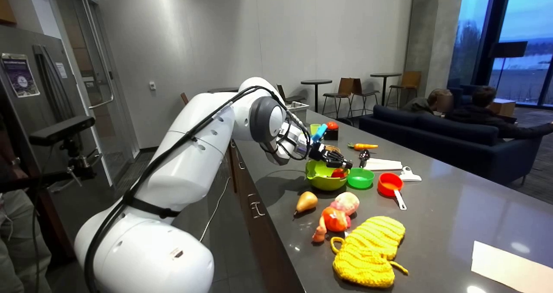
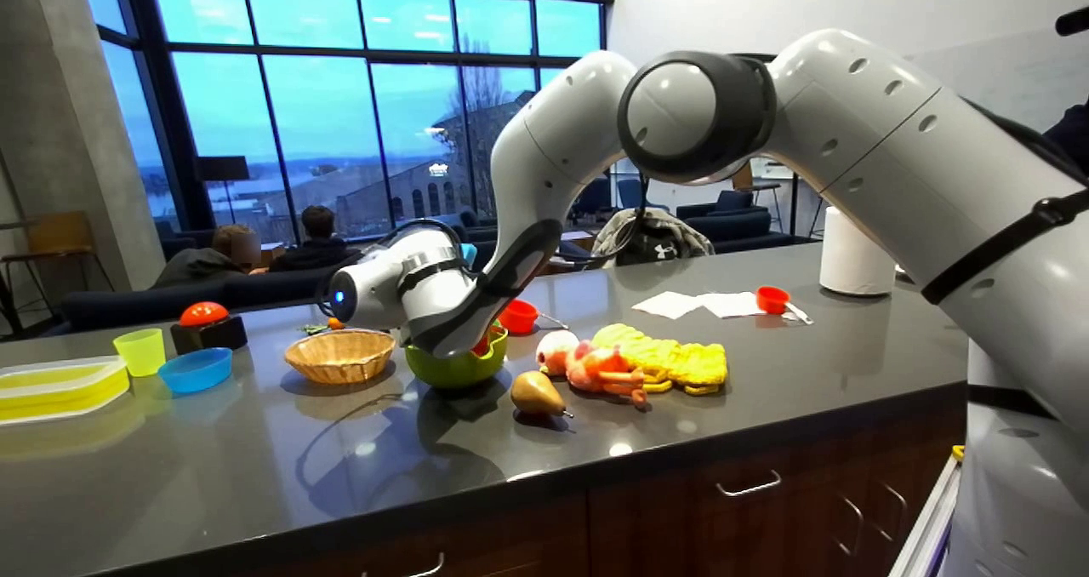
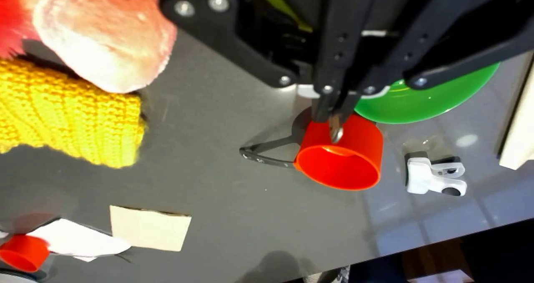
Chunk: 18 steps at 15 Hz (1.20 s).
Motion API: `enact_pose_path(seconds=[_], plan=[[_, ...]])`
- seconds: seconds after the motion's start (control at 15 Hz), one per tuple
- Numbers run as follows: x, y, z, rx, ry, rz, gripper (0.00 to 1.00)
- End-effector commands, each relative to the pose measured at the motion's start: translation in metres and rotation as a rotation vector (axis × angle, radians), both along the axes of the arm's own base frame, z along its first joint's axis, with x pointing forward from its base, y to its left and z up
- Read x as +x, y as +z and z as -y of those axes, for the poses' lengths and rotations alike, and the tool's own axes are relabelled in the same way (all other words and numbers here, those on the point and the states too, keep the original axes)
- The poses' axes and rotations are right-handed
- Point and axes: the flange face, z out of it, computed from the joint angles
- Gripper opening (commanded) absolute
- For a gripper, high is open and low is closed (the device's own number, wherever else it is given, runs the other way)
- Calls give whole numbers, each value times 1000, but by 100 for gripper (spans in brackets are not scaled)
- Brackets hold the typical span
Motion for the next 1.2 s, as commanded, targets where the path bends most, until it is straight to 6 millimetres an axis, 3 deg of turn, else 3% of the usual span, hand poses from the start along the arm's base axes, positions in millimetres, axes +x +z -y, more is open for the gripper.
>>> enact_pose_path(seconds=[0.0, 0.27, 0.47, 0.73, 1.13], plan=[[-4, 21, -5, 17, 12, 10, 1], [-10, 43, -21, 13, 38, -50, 1], [-12, 46, -28, 53, 31, -61, 1], [-16, 30, -41, 167, -15, -69, 1], [-17, 13, -54, 300, 26, 91, 1]])
